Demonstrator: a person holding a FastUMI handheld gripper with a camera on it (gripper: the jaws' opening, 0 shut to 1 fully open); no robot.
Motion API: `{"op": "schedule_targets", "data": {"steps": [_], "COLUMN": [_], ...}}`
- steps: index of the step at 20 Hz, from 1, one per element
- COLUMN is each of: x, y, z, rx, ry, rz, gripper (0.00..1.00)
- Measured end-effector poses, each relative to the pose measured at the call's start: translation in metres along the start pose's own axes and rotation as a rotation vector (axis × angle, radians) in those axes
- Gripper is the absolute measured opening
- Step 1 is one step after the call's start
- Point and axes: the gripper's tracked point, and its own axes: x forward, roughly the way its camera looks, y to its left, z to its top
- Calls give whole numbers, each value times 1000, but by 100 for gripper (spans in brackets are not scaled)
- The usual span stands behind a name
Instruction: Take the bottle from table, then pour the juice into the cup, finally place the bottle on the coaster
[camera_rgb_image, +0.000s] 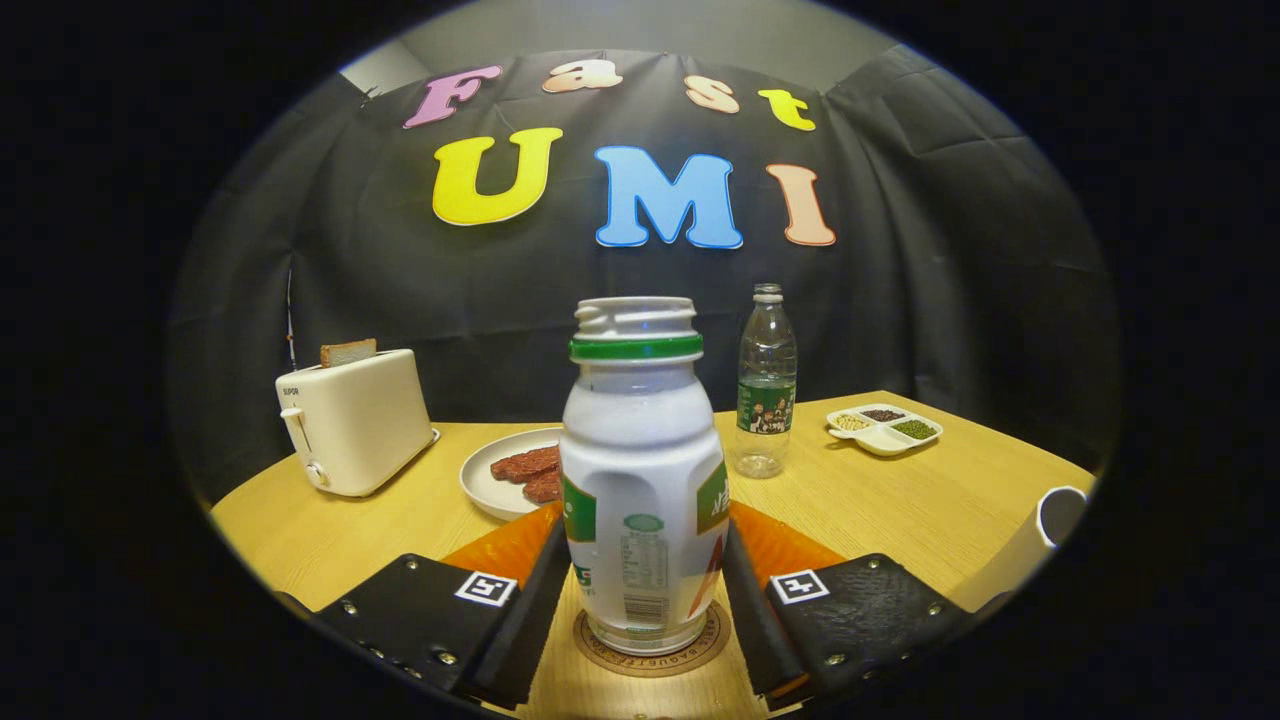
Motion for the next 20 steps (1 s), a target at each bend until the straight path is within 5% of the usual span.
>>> {"op": "schedule_targets", "data": {"steps": [3,10,20], "x": [-3,-24,-92], "y": [2,11,-24], "z": [3,82,189], "rx": [10,122,66], "ry": [-11,-210,-431], "rz": [23,93,38], "gripper": [99,99,99]}}
